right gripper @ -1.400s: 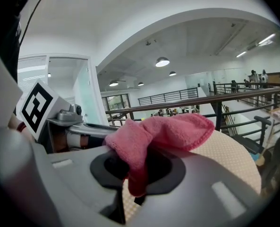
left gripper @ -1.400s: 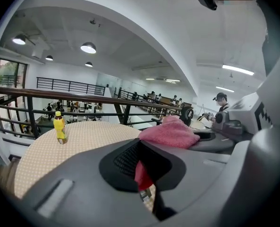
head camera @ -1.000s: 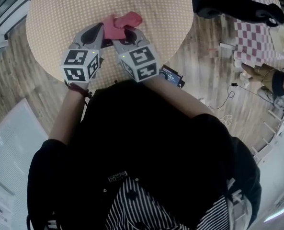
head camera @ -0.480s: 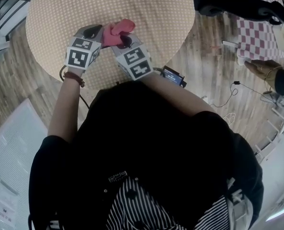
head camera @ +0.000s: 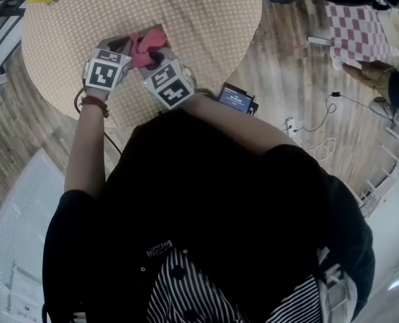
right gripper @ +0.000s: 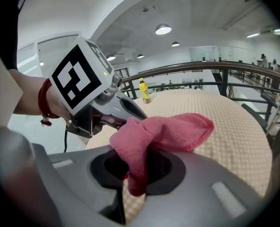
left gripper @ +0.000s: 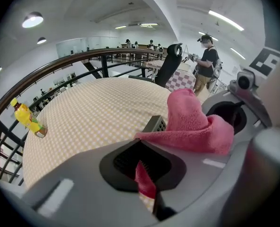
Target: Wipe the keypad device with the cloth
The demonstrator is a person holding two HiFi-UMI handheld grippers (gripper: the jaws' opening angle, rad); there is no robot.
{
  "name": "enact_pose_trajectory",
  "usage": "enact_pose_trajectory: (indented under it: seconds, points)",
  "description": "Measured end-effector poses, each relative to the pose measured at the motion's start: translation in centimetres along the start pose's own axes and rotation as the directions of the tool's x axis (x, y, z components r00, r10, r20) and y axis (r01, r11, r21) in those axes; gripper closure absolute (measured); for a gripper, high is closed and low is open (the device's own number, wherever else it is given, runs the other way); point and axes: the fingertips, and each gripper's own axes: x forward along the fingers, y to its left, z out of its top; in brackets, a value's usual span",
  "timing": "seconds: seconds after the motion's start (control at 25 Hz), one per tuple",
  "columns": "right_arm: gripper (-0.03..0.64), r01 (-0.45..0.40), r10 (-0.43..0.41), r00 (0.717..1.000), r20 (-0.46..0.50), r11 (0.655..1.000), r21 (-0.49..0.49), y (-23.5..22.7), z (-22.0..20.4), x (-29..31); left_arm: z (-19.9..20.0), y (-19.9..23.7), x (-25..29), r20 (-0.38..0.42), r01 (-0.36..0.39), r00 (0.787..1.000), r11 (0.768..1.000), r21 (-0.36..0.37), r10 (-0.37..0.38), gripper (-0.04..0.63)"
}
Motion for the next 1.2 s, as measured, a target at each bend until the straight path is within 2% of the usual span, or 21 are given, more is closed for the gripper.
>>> enact_pose_trajectory:
  seconds: [0.16,0.36,0.52,0.76,0.96,1.12,1.2]
  points:
    - [0.549,-0.007,0.007,1.0,-0.027,1.0,-0.015,-0.3,-0.9,0.5,-0.6,-0.2,1.3,-0.029,0.014,0.999,1.0,0.001,-0.014,0.597]
    - [0.549,-0.007,0.005,0.998,-0.057,0.999,-0.042,-0.5,-1.2,1.9,-1.3,0.4,1.7,-0.032,0.029,0.999,0.998,-0.05,-0.03,0.595]
    - [0.549,-0.011,0.005,0.993,-0.12,0.999,-0.05,-1.0,-2.6,3.4,-1.0,0.4,2.0,-0.057,0.011,0.998,1.0,-0.02,-0.012,0.595]
    - [0.549,-0.024,0.015,0.989,-0.146,0.998,-0.061,-1.0,-2.8,5.4,-0.9,0.5,2.0,-0.045,0.012,0.999,0.999,-0.042,-0.014,0.597]
    - [0.549,-0.014,0.006,0.98,-0.2,0.999,-0.036,-1.4,-3.3,6.7,-0.2,0.7,2.2,-0.027,-0.013,1.0,0.999,0.044,0.015,0.598]
    - [0.549,-0.038,0.026,0.971,-0.238,0.998,-0.046,-0.9,-4.4,7.2,-0.8,0.8,2.2,-0.046,0.02,0.999,1.0,-0.002,-0.02,0.597]
    - [0.549,-0.053,0.045,0.962,-0.269,0.998,-0.025,-0.5,-5.7,7.4,-0.8,0.7,2.1,-0.051,0.032,0.998,0.999,-0.002,-0.032,0.598]
